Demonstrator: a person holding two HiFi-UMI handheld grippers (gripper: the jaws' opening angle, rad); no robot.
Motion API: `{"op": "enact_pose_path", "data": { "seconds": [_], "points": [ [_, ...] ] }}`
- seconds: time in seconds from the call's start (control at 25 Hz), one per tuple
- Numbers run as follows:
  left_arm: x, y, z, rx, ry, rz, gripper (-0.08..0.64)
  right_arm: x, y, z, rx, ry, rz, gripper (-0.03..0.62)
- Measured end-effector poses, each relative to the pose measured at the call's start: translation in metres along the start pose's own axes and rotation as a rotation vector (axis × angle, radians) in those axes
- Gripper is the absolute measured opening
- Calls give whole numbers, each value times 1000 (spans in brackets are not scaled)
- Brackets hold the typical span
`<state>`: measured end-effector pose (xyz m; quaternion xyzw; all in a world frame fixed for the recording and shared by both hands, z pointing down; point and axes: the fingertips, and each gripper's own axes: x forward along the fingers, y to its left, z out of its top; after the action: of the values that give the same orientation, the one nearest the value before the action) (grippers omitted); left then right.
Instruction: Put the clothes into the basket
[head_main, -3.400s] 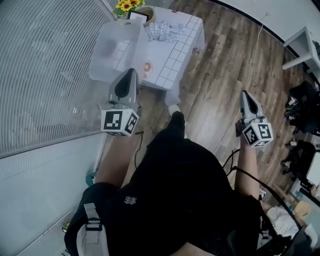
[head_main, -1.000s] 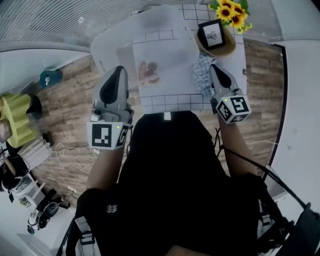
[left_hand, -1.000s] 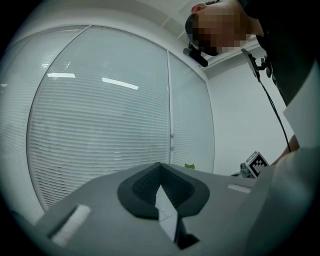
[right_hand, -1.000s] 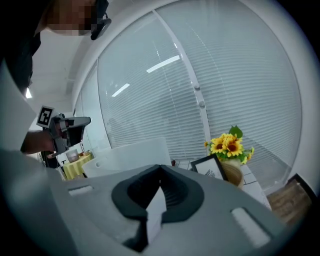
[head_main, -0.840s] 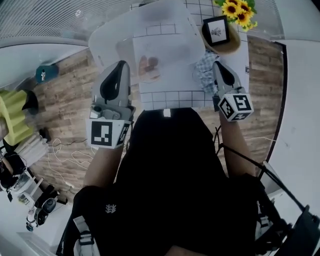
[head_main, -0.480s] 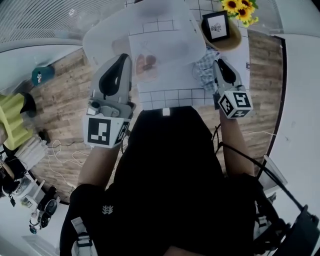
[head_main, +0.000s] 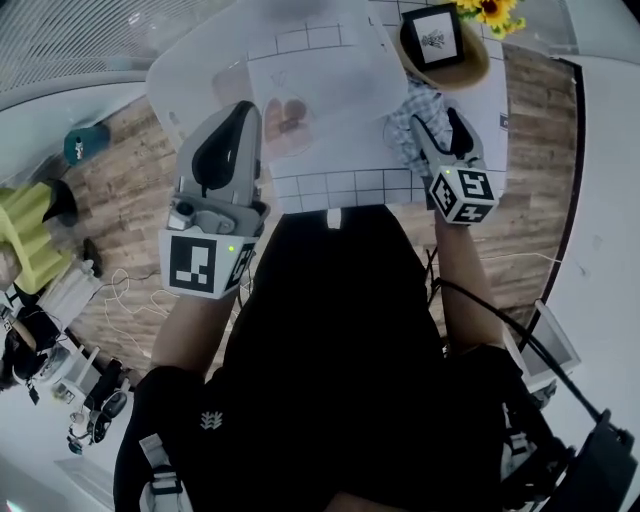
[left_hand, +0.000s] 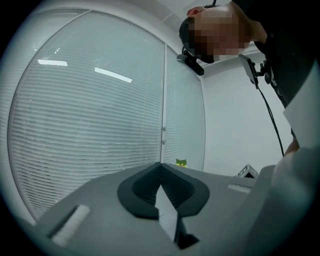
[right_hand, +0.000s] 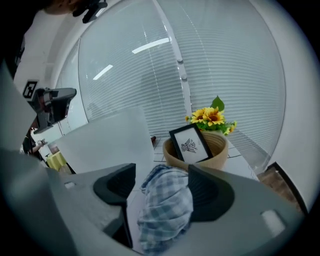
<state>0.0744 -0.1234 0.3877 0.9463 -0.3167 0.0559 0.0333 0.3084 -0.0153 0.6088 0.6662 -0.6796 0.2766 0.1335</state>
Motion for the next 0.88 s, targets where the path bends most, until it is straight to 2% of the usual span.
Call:
{"op": "enact_pose_path", "data": {
  "seconds": [0.12, 0.24, 0.56, 0.8, 0.88],
  "points": [
    [6, -2, -5, -6, 6, 7, 8, 8, -12, -11, -20, 28, -28, 349],
    [9, -5, -12, -10, 23, 7, 8, 16, -16, -26, -18, 76, -12, 371],
    [10, 0, -26, -5, 55, 36, 8, 44, -26, -61, -15, 214, 6, 373],
    [8, 5, -31, -7, 75, 50, 8, 57, -29, -69, 53, 217, 18, 371],
    [8, 4, -30, -4, 75, 49, 8, 59, -30, -71, 82, 212, 29, 349]
  ]
}}
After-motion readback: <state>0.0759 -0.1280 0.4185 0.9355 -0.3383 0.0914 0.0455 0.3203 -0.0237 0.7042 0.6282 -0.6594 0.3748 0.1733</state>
